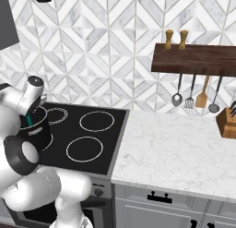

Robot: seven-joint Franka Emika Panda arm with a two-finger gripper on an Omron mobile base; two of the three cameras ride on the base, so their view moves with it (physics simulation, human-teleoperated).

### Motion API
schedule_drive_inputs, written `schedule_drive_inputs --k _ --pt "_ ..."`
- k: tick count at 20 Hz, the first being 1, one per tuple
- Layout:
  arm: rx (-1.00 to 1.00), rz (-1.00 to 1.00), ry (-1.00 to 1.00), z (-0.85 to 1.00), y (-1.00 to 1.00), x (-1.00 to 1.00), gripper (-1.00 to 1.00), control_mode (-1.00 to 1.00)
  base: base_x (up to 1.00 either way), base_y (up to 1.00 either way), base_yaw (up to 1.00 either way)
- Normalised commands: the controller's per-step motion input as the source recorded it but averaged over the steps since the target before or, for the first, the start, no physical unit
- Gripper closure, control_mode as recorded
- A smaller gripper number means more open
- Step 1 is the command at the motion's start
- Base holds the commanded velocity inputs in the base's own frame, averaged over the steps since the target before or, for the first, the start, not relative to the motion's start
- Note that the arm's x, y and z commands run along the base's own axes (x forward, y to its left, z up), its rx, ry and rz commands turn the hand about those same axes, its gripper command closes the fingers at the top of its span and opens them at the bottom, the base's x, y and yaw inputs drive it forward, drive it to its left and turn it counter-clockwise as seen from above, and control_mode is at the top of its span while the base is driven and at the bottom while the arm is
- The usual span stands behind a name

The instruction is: Put the lemon and lemon in the pot. Retrieve the spatula and lightly stir the vegetables in the pot.

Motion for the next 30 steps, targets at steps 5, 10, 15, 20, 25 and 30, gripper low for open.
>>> schedule_drive_inputs --k 5,10,15,20,25,30 --pt "0.04 -0.03 0.00 -0.25 0.46 0.28 1.00 -1.00 0.00 0.00 0.00" --pt "0.00 -0.05 -0.04 -0.05 0.18 0.00 1.00 -1.00 0.00 0.00 0.00" --pt "0.00 -0.10 -0.04 0.31 0.00 -0.37 1.00 -1.00 0.00 0.00 0.00" --pt "0.11 -0.02 -0.04 0.56 0.05 -0.08 1.00 -1.00 0.00 0.00 0.00" --pt "0.14 0.00 0.00 0.08 0.19 0.00 1.00 -1.00 0.00 0.00 0.00" --pt "0.00 0.00 0.00 -0.57 0.09 0.00 1.00 -1.00 0.00 0.00 0.00"
